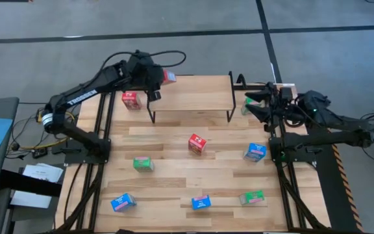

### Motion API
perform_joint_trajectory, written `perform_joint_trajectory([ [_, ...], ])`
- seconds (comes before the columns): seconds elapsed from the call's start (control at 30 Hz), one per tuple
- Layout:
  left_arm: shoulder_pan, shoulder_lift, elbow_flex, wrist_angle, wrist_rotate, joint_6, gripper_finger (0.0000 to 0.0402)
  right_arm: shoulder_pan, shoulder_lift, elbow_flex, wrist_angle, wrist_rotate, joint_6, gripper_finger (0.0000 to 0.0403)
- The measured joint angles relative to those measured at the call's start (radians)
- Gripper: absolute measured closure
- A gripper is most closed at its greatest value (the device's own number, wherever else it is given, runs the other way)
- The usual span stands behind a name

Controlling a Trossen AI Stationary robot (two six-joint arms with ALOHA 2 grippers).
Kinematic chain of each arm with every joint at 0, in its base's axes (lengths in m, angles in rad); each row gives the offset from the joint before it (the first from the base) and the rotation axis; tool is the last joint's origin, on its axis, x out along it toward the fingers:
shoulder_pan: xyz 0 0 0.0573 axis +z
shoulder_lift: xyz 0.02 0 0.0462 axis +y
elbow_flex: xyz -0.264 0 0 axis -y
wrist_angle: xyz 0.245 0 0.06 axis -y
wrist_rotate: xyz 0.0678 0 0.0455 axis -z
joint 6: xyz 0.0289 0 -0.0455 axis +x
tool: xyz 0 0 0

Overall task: Stack cereal on shelf
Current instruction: Put the middle left red cereal box on the shelf

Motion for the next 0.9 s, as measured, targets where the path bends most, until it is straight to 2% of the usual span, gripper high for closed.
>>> perform_joint_trajectory([
  [0.33, 0.013, 0.012, 0.000, -0.048, 0.066, -0.060, 0.0230, 0.000, 0.034, 0.000, -0.035, 0.000, 0.000, 0.0137],
  [0.9, 0.098, 0.012, 0.000, -0.049, 0.064, 0.022, 0.0230, -0.003, 0.059, 0.000, -0.048, 0.000, -0.047, 0.0137],
])
